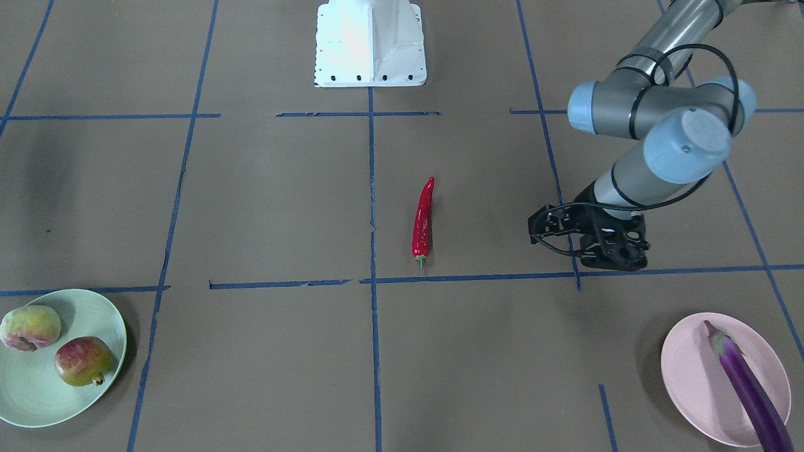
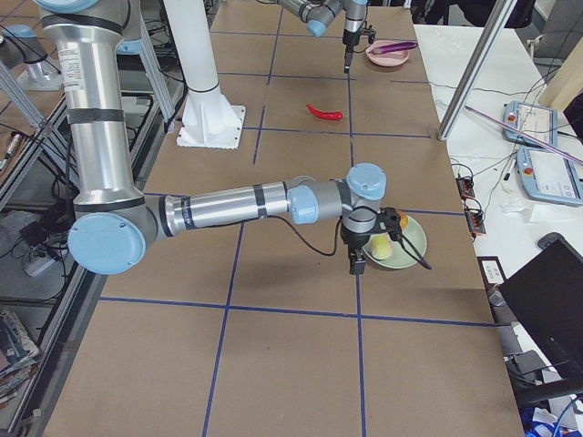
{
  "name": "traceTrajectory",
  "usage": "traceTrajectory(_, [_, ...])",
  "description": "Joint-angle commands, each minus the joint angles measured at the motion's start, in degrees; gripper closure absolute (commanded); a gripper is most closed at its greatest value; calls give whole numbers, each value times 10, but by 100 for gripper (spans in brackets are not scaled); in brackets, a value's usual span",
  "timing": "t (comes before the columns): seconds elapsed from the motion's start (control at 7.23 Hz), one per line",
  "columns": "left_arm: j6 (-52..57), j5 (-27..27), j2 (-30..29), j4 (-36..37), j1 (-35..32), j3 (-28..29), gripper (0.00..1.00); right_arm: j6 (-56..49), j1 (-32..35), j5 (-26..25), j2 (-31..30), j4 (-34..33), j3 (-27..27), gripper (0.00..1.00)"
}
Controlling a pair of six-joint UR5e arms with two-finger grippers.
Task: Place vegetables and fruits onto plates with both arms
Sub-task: 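Lower the left gripper onto the red chili pepper and grasp it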
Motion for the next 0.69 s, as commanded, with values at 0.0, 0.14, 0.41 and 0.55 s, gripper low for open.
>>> traceTrajectory(0.0, [-115,100,-58,3,88,7,0,-67,39,33,-71,0,26,0])
traceTrajectory(0.14, [-141,129,-73,-1,122,20,0,-68,39,33,-71,1,24,0])
traceTrajectory(0.41, [-192,192,-130,-2,173,71,0,-68,39,33,-73,3,26,0])
traceTrajectory(0.55, [-197,217,-146,-3,186,98,1,-68,39,33,-73,4,26,0])
